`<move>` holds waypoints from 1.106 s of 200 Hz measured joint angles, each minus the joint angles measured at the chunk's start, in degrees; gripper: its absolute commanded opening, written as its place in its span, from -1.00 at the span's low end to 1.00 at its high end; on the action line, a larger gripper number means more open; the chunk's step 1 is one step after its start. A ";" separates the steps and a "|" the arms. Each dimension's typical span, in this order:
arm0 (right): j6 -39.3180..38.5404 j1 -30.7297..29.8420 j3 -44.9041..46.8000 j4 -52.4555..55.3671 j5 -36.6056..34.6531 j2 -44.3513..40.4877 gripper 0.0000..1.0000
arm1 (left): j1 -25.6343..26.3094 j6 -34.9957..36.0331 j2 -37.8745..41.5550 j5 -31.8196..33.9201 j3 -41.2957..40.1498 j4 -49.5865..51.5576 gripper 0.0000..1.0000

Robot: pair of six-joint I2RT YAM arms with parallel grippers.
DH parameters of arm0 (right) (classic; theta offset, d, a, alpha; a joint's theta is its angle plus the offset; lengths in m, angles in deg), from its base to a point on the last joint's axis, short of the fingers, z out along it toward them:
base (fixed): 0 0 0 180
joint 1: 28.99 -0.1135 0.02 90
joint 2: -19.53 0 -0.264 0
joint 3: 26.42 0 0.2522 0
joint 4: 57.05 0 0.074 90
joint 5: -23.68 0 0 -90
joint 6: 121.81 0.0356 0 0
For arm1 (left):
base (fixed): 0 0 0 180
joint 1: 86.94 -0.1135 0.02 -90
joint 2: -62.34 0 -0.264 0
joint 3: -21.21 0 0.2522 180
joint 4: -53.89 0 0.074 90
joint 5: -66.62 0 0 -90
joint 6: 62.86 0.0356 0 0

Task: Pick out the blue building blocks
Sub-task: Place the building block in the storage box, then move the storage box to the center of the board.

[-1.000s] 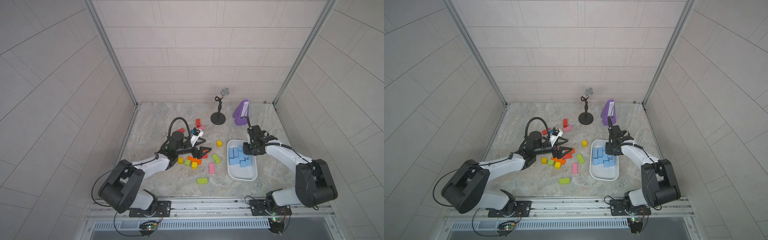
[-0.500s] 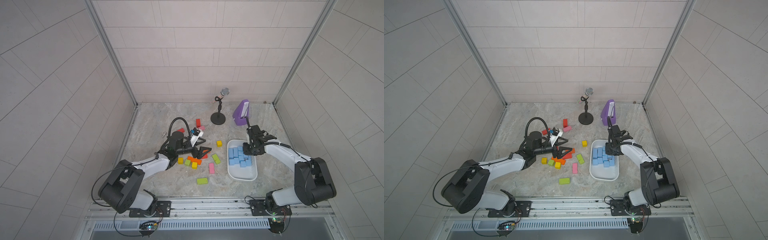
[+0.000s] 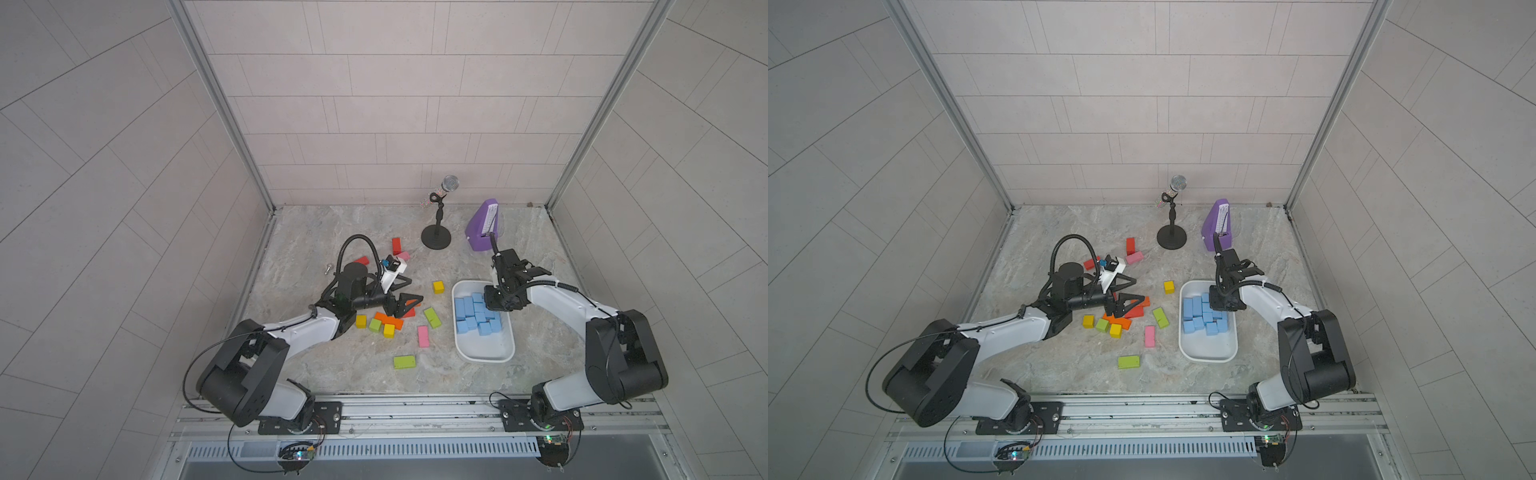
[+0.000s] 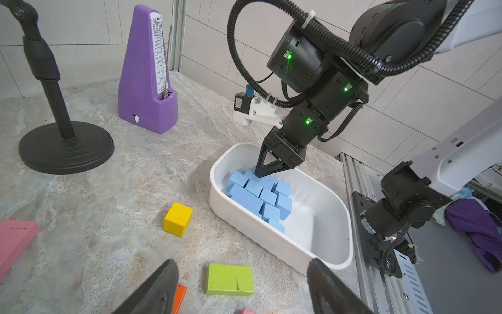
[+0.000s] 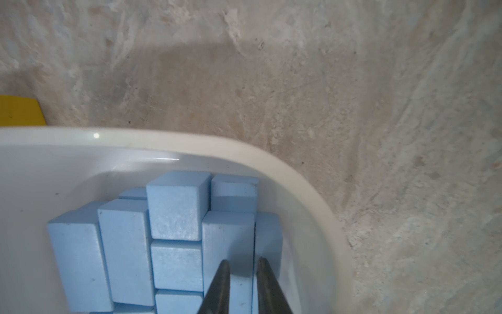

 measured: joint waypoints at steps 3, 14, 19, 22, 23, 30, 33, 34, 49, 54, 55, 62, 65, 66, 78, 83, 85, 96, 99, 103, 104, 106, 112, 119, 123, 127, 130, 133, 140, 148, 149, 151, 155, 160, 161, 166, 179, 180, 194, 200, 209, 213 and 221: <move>0.22 0.00 -0.11 0.17 0.02 -0.11 -0.36 | 0.00 0.00 0.00 0.00 0.00 0.00 0.59; -0.24 0.00 -0.28 0.55 0.17 -0.59 -0.26 | 0.00 0.00 0.00 0.02 0.02 0.00 0.59; -0.04 0.00 -0.31 0.72 0.39 -1.16 -0.22 | 0.00 -0.02 0.00 0.02 0.02 0.00 0.59; -0.04 0.00 -0.31 0.74 0.52 -1.53 -0.21 | 0.00 -0.02 0.00 0.02 0.02 0.00 0.59; 0.15 0.00 -0.31 0.83 0.57 -1.79 -0.20 | 0.00 -0.02 0.00 0.04 0.02 0.00 0.59; 0.22 0.00 -0.31 1.05 0.92 -3.19 -0.14 | 0.00 -0.02 0.00 0.09 0.04 0.00 0.59; -0.04 0.00 -0.31 1.11 1.01 -3.76 -0.11 | 0.00 -0.04 0.00 0.15 0.04 0.02 0.59; -0.07 0.00 -0.31 1.11 1.03 -3.96 -0.10 | 0.00 -0.04 0.00 0.15 0.04 0.00 0.59; 0.44 0.02 -0.28 1.29 0.94 -8.20 0.03 | 0.00 -0.07 0.00 0.42 0.07 0.09 0.59; 0.37 0.07 -0.26 1.25 0.81 -9.40 0.07 | 0.00 -0.07 0.00 0.52 0.09 0.17 0.59; 0.44 0.09 -0.24 1.18 0.76 -9.81 0.07 | 0.00 -0.07 0.00 0.52 0.09 0.17 0.59; 0.61 0.42 0.04 0.83 0.39 -11.78 0.11 | 0.00 -0.09 0.00 0.79 0.17 0.48 0.60; 0.79 0.63 0.22 0.61 0.28 -12.55 0.12 | 0.00 -0.11 0.00 0.92 0.24 0.61 0.60; 0.74 0.68 0.28 0.55 0.26 -12.72 0.13 | 0.00 -0.13 0.00 0.98 0.26 0.72 0.60; 0.98 2.08 1.53 -0.20 0.02 -15.26 0.19 | 0.00 -0.20 0.00 1.51 0.57 1.27 0.60; 1.01 2.80 2.16 -0.39 0.07 -15.93 0.21 | 0.00 -0.22 0.00 1.68 0.76 1.57 0.60; 1.05 3.13 2.45 -0.50 0.07 -16.17 0.21 | 0.00 -0.24 0.00 1.77 0.83 1.70 0.60; 1.20 4.52 3.96 -0.87 0.26 -16.61 0.25 | 0.00 -0.24 0.00 2.08 1.11 2.14 0.60; 1.20 4.90 4.39 -0.96 0.35 -16.61 0.26 | 0.00 -0.24 0.00 2.19 1.16 2.19 0.60; 1.22 5.31 5.07 -1.07 0.48 -16.55 0.26 | 0.00 -0.24 0.02 2.25 1.16 2.25 0.60; 1.29 5.42 5.31 -1.11 0.55 -16.48 0.26 | 0.00 -0.24 0.00 2.27 1.16 2.27 0.60; 1.29 5.53 5.53 -1.11 0.61 -16.44 0.26 | 0.00 -0.24 0.02 2.36 1.16 2.32 0.60; 1.29 5.81 6.43 -1.11 1.05 -16.15 0.27 | 0.00 -0.24 0.02 2.47 1.16 2.54 0.60; 1.22 5.92 7.37 -1.11 1.88 -15.72 0.26 | 0.00 -0.24 0.00 2.62 1.16 2.80 0.60; 1.16 5.90 7.82 -1.14 2.51 -15.41 0.25 | 0.00 -0.24 0.00 2.69 1.16 2.91 0.60; 1.14 5.90 8.13 -1.14 3.15 -15.19 0.24 | 0.00 -0.24 0.02 2.78 1.16 2.99 0.60; 1.09 5.90 8.37 -1.20 3.82 -14.88 0.24 | 0.00 -0.24 0.02 2.82 1.16 3.08 0.60; 1.03 5.90 8.57 -1.22 4.39 -14.67 0.23 | 0.00 -0.24 0.02 2.86 1.16 3.17 0.60; 0.96 5.90 8.85 -1.40 5.77 -14.10 0.22 | 0.00 -0.24 0.02 3.04 1.16 3.34 0.60; 0.94 5.62 9.01 -1.79 7.10 -13.40 0.22 | 0.00 -0.24 0.02 3.21 1.16 3.39 0.60; 0.94 5.55 9.03 -1.92 7.39 -13.27 0.23 | 0.00 -0.24 0.02 3.26 1.16 3.39 0.60; 0.92 5.38 9.05 -2.10 7.74 -13.07 0.22 | 0.00 -0.24 0.02 3.28 1.16 3.39 0.60; 0.94 5.14 9.07 -2.36 8.15 -12.81 0.23 | 0.00 -0.24 0.02 3.41 1.16 3.41 0.60; 0.94 4.52 9.07 -2.75 8.59 -12.46 0.23 | -0.07 -0.24 0.02 3.58 1.18 3.43 0.60; 0.94 4.35 9.07 -2.82 8.63 -12.39 0.22 | -0.07 -0.24 0.02 3.61 1.18 3.45 0.60; 1.01 3.61 9.07 -3.15 8.68 -12.15 0.22 | -0.11 -0.24 0.02 3.82 1.22 3.54 0.60; 1.38 1.79 9.03 -4.02 9.31 -11.61 0.22 | -0.42 -0.26 0.02 4.28 1.53 3.87 0.60; 1.44 1.62 9.03 -4.13 9.40 -11.56 0.22 | -0.44 -0.26 0.02 4.31 1.55 3.89 0.60; 2.32 -0.22 8.87 -5.05 10.03 -10.86 0.21 | -0.85 -0.26 0.02 4.55 1.95 4.22 0.60; 2.82 -0.98 8.83 -5.46 10.16 -10.60 0.20 | -1.11 -0.28 0.07 4.57 2.03 4.26 0.60; 3.85 -2.19 8.81 -6.23 10.32 -10.19 0.20 | -1.62 -0.33 0.15 4.74 2.08 4.52 0.60; 4.33 -2.80 8.79 -6.56 10.32 -10.05 0.20 | -1.92 -0.44 0.22 4.76 2.08 4.68 0.60; 5.25 -3.89 8.72 -7.08 10.32 -9.79 0.20 | -2.43 -0.50 0.31 4.94 2.08 4.92 0.60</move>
